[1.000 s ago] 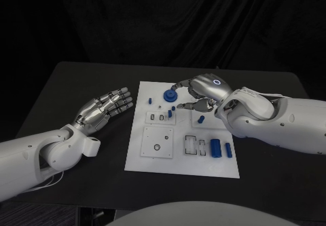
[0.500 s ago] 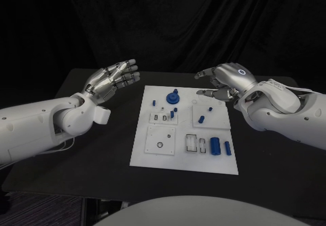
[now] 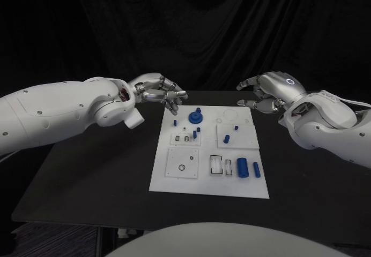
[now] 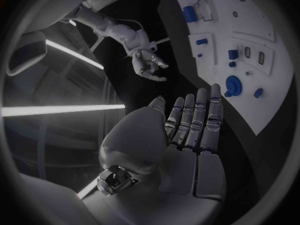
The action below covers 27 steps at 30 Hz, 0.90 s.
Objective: Assemble the parts on the task board
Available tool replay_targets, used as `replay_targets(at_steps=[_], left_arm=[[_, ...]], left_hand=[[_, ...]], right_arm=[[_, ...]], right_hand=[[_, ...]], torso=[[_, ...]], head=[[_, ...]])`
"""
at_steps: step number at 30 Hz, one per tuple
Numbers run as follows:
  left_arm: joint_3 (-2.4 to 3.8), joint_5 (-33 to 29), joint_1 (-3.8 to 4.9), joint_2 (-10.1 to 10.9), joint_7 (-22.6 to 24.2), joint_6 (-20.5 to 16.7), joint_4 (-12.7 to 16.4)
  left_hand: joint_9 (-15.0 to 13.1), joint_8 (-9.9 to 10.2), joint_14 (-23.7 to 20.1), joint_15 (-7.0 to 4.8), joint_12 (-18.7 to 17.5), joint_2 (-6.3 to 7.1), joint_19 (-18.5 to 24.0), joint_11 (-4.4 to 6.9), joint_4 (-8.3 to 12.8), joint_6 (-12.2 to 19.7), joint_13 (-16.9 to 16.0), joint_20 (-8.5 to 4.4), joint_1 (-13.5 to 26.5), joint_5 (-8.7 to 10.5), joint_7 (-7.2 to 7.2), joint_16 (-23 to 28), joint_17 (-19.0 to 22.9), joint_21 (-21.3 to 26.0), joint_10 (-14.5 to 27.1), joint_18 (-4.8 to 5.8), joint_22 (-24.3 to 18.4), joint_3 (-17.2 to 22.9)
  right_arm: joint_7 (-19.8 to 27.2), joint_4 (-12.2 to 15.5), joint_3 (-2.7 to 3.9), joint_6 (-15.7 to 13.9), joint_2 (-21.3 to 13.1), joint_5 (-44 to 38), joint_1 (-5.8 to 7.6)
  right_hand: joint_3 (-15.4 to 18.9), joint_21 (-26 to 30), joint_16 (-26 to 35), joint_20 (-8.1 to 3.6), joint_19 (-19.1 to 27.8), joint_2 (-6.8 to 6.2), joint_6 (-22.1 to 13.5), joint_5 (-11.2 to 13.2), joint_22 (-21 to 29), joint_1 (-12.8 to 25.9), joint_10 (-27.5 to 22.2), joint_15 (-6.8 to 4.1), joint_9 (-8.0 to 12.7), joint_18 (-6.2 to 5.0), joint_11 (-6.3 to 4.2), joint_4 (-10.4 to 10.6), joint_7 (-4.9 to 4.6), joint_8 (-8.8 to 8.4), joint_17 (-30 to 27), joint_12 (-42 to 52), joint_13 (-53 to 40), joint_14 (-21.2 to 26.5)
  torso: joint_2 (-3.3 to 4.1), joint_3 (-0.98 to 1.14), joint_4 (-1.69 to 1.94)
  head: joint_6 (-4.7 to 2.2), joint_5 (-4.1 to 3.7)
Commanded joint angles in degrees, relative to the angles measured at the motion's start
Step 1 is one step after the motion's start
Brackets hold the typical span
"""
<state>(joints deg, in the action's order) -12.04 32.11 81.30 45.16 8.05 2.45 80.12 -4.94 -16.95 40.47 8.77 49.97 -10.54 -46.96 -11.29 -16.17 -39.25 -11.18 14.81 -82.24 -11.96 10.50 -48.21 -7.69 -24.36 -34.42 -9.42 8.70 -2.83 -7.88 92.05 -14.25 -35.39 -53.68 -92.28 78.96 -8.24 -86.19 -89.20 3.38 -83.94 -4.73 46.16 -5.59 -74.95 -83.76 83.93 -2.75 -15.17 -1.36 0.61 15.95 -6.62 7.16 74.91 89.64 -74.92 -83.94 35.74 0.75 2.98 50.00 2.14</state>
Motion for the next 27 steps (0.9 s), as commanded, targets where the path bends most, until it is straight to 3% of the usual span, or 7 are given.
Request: replay_targets(at_steps=[1,5,7,9,10,15,27], left_arm=[[-0.05,15.64,0.38,-1.17,-12.17,-2.07,-0.01],[-0.05,18.54,0.64,-2.82,-15.91,-2.17,-0.01],[-0.05,20.60,0.72,-3.78,-18.29,-2.53,0.31],[-0.05,21.51,0.76,-4.45,-20.13,-2.56,0.43],[-0.05,21.92,0.77,-4.91,-21.32,-2.32,0.43],[-0.05,22.87,0.79,-7.07,-26.48,-1.55,-0.04],[-0.05,23.29,0.58,-11.86,-38.00,3.71,-2.50]], left_hand=[[-0.94,-2.24,4.62,-2.17,3.26,2.86,-4.62,2.24,-0.19,-3.62,-2.79,-1.84,2.21,6.13,1.20,-5.30,-2.45,-2.65,-4.42,-1.11,1.24,-1.91],[-2.96,-4.55,12.11,-5.68,9.95,6.63,-12.90,5.08,1.26,-7.88,-10.03,-5.47,8.08,7.69,-1.36,-16.71,-10.05,-9.80,-9.65,-0.94,5.21,-5.30],[-4.94,-5.46,18.30,-6.67,14.25,7.27,-13.38,6.35,3.25,-9.55,-16.73,-6.80,8.46,6.33,-2.04,-26.99,-27.55,-16.72,-10.55,-0.54,10.28,-5.09],[-6.70,-6.49,26.65,-7.46,18.60,7.23,-13.60,7.16,3.73,-10.44,-25.84,-7.59,9.51,5.37,-2.75,-33.30,-43.25,-22.13,-16.01,-0.58,14.25,-5.05],[-9.40,-7.53,33.39,-8.34,26.80,6.97,-12.15,7.83,4.26,-9.79,-42.77,-8.12,10.40,5.13,-3.15,-37.30,-55.83,-28.45,-25.37,-0.41,19.38,-4.83],[-15.32,-11.20,46.39,-8.98,35.67,6.55,-16.69,8.67,5.06,-9.76,-65.75,-8.82,11.72,3.88,-4.22,-41.26,-77.18,-41.74,-43.37,0.93,35.95,-4.42],[-29.98,-18.62,49.53,-10.73,40.03,4.60,-29.58,10.29,5.32,-5.66,-78.82,-10.29,15.05,1.79,-5.62,-41.79,-82.31,-56.06,-55.58,4.55,59.44,-3.08]], right_arm=[[-1.64,0.02,0.02,1.93,-0.34,0.58,0.09],[-2.15,0.20,0.02,3.14,-1.14,0.61,0.10],[-2.48,0.44,0.02,4.07,-1.68,0.62,0.11],[-2.63,0.55,0.02,4.49,-1.94,0.62,0.12],[-2.71,0.60,0.02,4.71,-2.05,0.62,0.12],[-3.02,0.69,0.02,5.56,-2.25,0.63,0.12],[-3.55,0.32,0.01,7.73,-2.53,0.82,0.10]], right_hand=[[-0.32,0.35,0.26,0.14,-3.98,0.39,0.57,-0.41,-13.56,-0.39,5.75,-0.03,0.09,0.24,0.35,0.03,0.10,0.38,14.10,0.16,-14.79,-5.75],[-0.04,0.25,0.20,0.16,-4.04,1.14,1.92,-0.95,-13.60,0.56,6.07,-0.02,0.20,0.27,0.39,0.52,0.06,0.72,14.15,0.36,-15.08,-5.78],[0.06,0.17,0.20,0.16,-4.09,1.49,2.06,-1.44,-13.63,1.04,6.07,-0.03,0.33,0.29,0.37,0.59,0.10,0.63,14.15,0.36,-15.08,-5.78],[0.14,0.24,0.22,0.15,-4.06,1.77,2.26,-1.94,-13.61,1.46,6.07,-0.04,0.43,0.27,0.37,0.59,0.09,0.58,14.13,0.36,-15.08,-5.78],[0.17,0.25,0.18,0.15,-4.06,1.97,2.38,-2.30,-13.61,1.69,6.07,-0.03,0.50,0.27,0.36,0.59,0.09,0.55,14.16,0.36,-15.08,-5.79],[0.22,0.25,0.15,0.12,-4.07,2.45,2.88,-3.67,-13.61,2.27,6.07,-0.06,0.71,0.27,0.32,0.51,0.13,0.48,14.19,0.36,-15.08,-5.80],[-0.59,0.22,0.11,0.05,-4.11,2.94,4.51,-7.94,-13.63,1.29,6.07,-0.12,1.21,0.28,0.29,-0.07,0.18,0.44,14.24,0.36,-15.08,-5.82]], torso=[[-0.51,0.91,-0.35],[-0.30,1.36,-1.08],[-0.21,1.41,-1.10],[-0.08,1.42,-1.13],[-0.07,1.43,-1.12],[-0.01,1.54,-1.38],[0.46,1.86,-1.53]], head=[[0.00,0.07],[0.00,0.57],[0.00,0.91],[0.00,0.99],[0.00,0.93],[0.00,1.28],[0.00,1.92]])
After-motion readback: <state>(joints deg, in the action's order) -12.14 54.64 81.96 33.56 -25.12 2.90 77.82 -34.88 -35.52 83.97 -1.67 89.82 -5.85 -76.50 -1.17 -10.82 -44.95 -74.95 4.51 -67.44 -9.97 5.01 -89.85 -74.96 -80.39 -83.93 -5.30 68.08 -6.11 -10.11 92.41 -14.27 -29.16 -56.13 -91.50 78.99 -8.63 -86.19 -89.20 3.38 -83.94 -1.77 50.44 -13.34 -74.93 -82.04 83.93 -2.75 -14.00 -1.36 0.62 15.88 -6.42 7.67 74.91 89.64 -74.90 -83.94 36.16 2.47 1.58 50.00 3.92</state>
